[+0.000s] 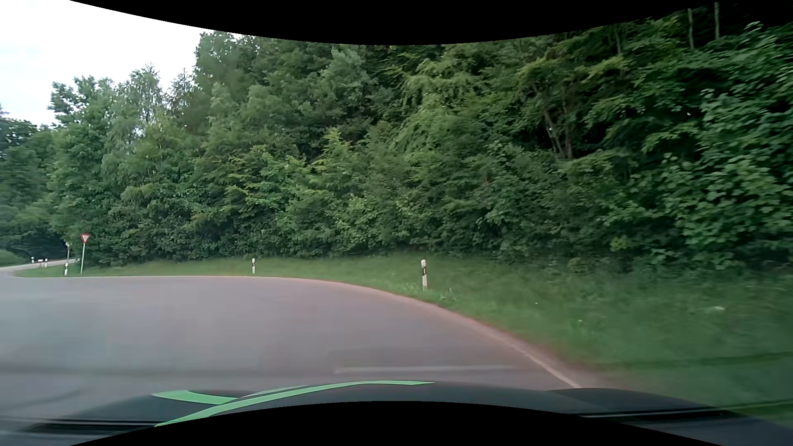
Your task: Follow the waypoints while adhering to traffic rules and regulations
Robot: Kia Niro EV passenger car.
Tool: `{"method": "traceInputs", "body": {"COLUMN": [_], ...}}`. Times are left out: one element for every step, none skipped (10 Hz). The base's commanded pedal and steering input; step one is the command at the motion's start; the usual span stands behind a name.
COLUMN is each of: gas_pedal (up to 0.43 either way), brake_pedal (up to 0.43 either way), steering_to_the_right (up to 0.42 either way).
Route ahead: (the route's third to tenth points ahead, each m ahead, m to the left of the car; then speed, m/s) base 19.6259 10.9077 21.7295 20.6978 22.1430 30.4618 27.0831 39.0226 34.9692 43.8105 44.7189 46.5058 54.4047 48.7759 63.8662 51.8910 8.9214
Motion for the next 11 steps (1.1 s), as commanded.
{"method": "traceInputs", "body": {"gas_pedal": [0.0,0.0,0.0,0.0,0.0,0.0,0.0,0.0,0.0,0.0,0.0], "brake_pedal": [0.085,0.079,0.079,0.073,0.061,0.067,0.061,0.061,0.055,0.049,0.043], "steering_to_the_right": [-0.148,-0.153,-0.158,-0.163,-0.167,-0.173,-0.176,-0.18,-0.182,-0.183,-0.185]}}
